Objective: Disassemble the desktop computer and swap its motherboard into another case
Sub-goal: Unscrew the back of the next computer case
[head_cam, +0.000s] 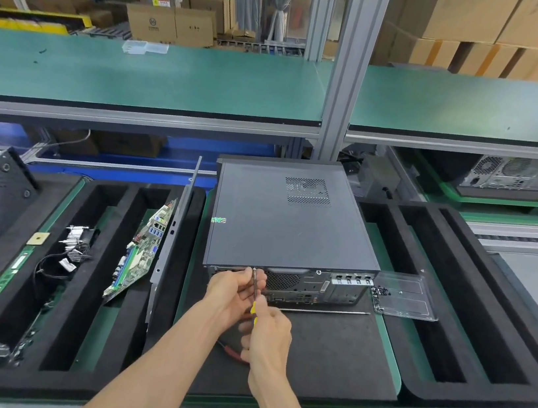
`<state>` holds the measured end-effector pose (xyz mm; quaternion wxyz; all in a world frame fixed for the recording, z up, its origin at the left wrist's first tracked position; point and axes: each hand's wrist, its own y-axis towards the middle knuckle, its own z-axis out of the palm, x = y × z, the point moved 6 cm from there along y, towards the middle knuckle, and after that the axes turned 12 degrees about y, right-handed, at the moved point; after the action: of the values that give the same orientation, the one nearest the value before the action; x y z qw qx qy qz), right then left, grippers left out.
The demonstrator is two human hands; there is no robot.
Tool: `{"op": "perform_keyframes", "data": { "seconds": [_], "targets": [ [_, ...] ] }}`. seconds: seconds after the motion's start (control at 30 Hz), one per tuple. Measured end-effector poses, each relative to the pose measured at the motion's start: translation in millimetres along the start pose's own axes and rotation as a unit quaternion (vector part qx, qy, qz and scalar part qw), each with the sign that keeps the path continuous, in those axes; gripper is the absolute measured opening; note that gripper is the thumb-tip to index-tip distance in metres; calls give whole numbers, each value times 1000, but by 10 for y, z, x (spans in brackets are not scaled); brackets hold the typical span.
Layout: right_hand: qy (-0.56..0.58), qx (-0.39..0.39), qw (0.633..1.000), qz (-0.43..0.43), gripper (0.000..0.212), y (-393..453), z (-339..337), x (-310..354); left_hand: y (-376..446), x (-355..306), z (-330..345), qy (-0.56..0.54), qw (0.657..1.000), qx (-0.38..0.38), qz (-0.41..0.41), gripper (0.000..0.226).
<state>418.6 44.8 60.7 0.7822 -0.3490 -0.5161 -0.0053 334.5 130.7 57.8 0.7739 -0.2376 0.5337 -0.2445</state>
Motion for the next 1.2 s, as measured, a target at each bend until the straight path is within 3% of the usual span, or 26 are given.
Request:
{"op": "perform_keyframes", "data": {
  "seconds": [0.07,0.17,0.27,0.33,0.43,0.53,0.63,0.73,0.8,0.9,1.0,1.1,1.2],
  "targets": [
    [-14,-9,1000,2,38,16,-19,-3,5,2,-6,1,1000,2,5,20],
    [-22,5,999,-30,19,15,-19,3,22,9,-21,8,1000,-3,6,21],
    [-29,19,999,-33,29,23,-11,41,37,13,-28,11,1000,-9,4,20],
    [-9,11,1000,-10,24,23,-15,50,34,11,-14,-1,1000,-1,2,20],
    [-23,-1,1000,0,39,44,-41,34,29,10,-7,-5,1000,2,5,21],
    [-31,9,999,-28,22,46,-37,32,23,11,-15,9,1000,0,10,20],
    [-59,24,997,-32,31,45,-26,55,22,16,-20,12,1000,-9,9,17],
    [-26,24,999,-6,20,26,-20,60,2,7,5,4,1000,0,11,15],
    [-18,16,1000,5,31,40,-41,72,-11,9,9,6,1000,1,14,15],
    [-44,17,999,-19,16,44,-54,104,-21,14,-2,13,1000,-5,10,17],
    [-58,30,998,-14,28,31,-32,127,-25,15,-4,7,1000,-4,6,19],
    [-36,55,998,6,12,4,-3,151,-49,14,24,-12,1000,5,6,16],
    [-54,49,997,4,15,-8,-34,140,-77,27,35,-30,999,-13,5,16]
  ]
}}
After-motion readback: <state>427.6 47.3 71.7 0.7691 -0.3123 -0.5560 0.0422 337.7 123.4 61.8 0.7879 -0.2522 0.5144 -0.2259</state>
